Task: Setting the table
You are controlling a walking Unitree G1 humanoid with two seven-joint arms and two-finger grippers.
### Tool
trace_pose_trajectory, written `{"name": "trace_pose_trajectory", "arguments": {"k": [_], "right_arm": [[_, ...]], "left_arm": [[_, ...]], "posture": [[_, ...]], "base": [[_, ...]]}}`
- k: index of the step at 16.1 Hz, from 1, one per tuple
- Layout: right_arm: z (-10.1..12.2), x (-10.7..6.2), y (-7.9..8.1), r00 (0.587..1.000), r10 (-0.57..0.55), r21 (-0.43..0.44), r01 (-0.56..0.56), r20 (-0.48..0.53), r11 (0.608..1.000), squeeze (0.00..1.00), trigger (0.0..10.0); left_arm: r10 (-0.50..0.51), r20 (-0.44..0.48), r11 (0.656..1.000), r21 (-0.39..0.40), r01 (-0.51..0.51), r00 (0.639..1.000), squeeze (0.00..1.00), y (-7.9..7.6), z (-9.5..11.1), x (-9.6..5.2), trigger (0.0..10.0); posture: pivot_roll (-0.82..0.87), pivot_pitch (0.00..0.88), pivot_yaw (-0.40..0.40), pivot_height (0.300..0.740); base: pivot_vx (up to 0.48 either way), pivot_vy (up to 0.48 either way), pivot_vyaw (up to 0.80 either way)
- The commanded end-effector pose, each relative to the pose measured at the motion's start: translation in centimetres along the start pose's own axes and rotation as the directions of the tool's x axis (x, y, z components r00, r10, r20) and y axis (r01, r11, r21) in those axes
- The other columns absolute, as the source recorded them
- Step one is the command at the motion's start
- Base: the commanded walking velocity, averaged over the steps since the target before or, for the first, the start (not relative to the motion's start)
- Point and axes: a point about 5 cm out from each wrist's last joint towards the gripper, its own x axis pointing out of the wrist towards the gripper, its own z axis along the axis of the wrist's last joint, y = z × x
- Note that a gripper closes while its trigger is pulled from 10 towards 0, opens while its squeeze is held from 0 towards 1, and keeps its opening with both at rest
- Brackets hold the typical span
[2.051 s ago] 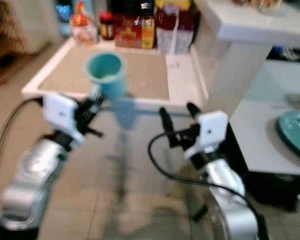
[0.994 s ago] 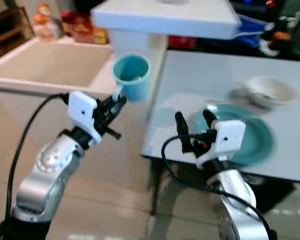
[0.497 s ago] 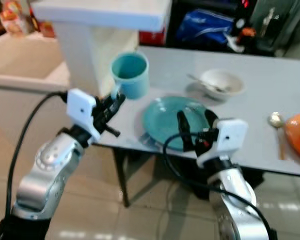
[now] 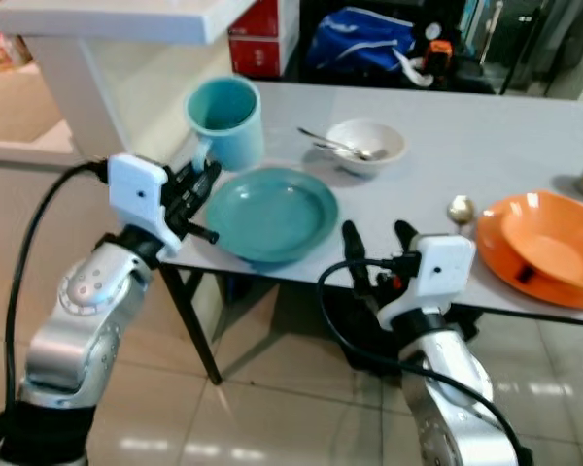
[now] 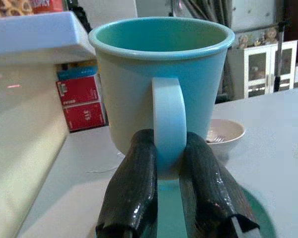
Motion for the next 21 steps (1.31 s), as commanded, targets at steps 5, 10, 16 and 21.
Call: {"name": "trace_pose_trajectory", "arguments": {"k": [5,10,16,21], "right_arm": [[0.3,0.8,0.9,0.999,0.047,0.018,-0.047,0.017,0.999,0.00,10.0],[0.3,1.4,1.3,0.996,0.091,-0.004,-0.091,0.020,0.996,0.00,10.0],[0.5,1.6,1.1,0.996,0.081,0.006,-0.082,0.029,0.997,0.00,10.0],[0.4,1.1,0.6,0.999,0.047,0.017,-0.047,0.017,0.999,0.00,10.0]], "left_arm": [[0.024,0.015,0.999,0.030,-0.024,1.000,0.00,1.1,0.4,-0.2,10.0],[0.059,-0.016,0.996,0.067,-0.058,0.998,0.00,1.9,0.0,-0.1,10.0],[0.031,-0.039,0.997,0.065,-0.028,0.999,0.00,1.7,-0.3,0.1,10.0],[-0.092,-0.108,0.994,0.047,0.097,0.990,0.00,0.1,-1.7,0.1,10.0]], "posture": [[0.01,0.000,0.053,0.740],[0.02,0.000,0.043,0.740],[0.02,0.000,0.036,0.740],[0.00,0.000,0.050,0.740]], "base": [[0.413,0.000,0.00],[0.476,0.000,0.00],[0.480,0.000,0.00],[0.480,0.000,-0.37]]}}
